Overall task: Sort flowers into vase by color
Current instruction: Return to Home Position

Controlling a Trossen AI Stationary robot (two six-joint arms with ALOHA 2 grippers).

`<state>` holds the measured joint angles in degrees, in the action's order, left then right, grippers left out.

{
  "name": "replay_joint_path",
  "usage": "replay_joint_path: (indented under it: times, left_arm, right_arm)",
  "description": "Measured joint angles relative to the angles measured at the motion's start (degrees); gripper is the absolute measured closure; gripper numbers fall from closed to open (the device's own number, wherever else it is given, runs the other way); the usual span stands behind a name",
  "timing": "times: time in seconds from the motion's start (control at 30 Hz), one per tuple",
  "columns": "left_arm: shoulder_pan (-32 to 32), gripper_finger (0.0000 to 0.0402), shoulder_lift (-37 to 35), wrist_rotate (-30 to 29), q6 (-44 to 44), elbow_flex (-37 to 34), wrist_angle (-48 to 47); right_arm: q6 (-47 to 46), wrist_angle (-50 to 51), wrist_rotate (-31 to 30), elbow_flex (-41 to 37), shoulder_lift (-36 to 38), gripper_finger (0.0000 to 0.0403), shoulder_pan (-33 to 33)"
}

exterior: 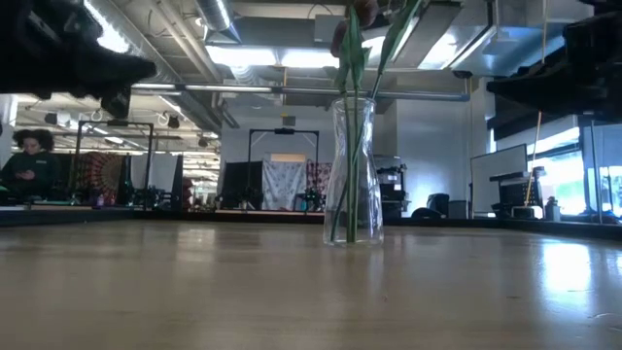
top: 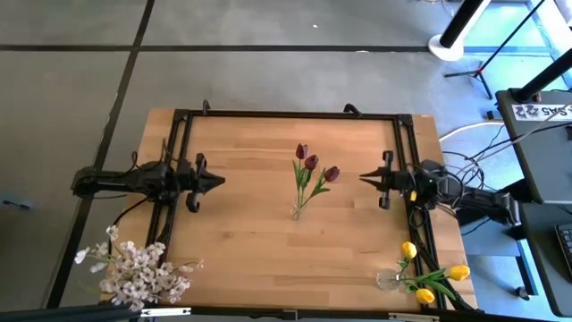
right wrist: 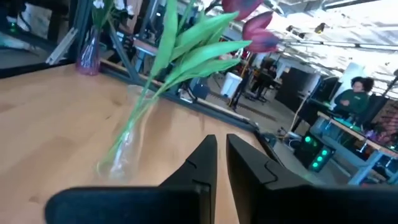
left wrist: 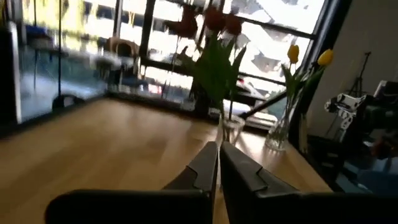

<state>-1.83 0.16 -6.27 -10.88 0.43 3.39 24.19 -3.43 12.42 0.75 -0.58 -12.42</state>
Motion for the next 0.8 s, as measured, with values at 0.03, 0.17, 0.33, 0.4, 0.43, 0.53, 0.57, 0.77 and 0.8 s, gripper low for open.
replay_joint_path:
  times: [0.03, 0.17, 0.33, 0.4, 0.43, 0.53, 0.57, 0.77, 0.8]
  left_arm:
    - [0.03, 0.0385, 0.04, -0.06, -3.01, -0.01, -1.60]
    - [0.03, 0.0385, 0.79, -0.21, -8.76, 0.00, -1.72]
    - [0.04, 0.0385, 0.79, -0.21, -8.95, 0.00, -1.70]
    - [0.05, 0.0385, 0.79, -0.23, -8.98, 0.00, -1.70]
    - [0.05, 0.0385, 0.79, -0.23, -8.98, 0.00, -1.70]
    - [0.05, 0.0385, 0.79, -0.23, -9.02, 0.00, -1.70]
    - [0.03, 0.0385, 0.79, -0.23, -9.02, 0.00, -1.70]
    - [0.05, 0.0385, 0.79, -0.25, -9.08, 0.00, -1.70]
    - [0.04, 0.0385, 0.79, -0.25, -9.08, 0.00, -1.70]
  right_arm:
    - [0.39, 0.19, -1.29, -0.03, -0.21, 0.0366, 1.31]
    - [2.44, 0.93, -6.40, -0.06, -0.24, 0.0366, 6.68]
    - [10.90, 1.21, -17.57, -0.12, -4.45, 0.0366, 10.23]
    - [12.12, 1.15, -17.72, -0.15, -5.97, 0.0366, 10.20]
    - [12.12, 1.22, -17.37, -0.15, -6.53, 0.0366, 10.20]
    - [12.12, 1.38, -16.84, -0.17, -7.55, 0.0366, 10.20]
    - [12.12, 1.40, -16.83, -0.18, -7.76, 0.0366, 10.20]
    - [12.12, 1.47, -16.80, -0.23, -7.89, 0.0366, 10.20]
    - [12.12, 1.47, -16.80, -0.23, -7.89, 0.0366, 10.20]
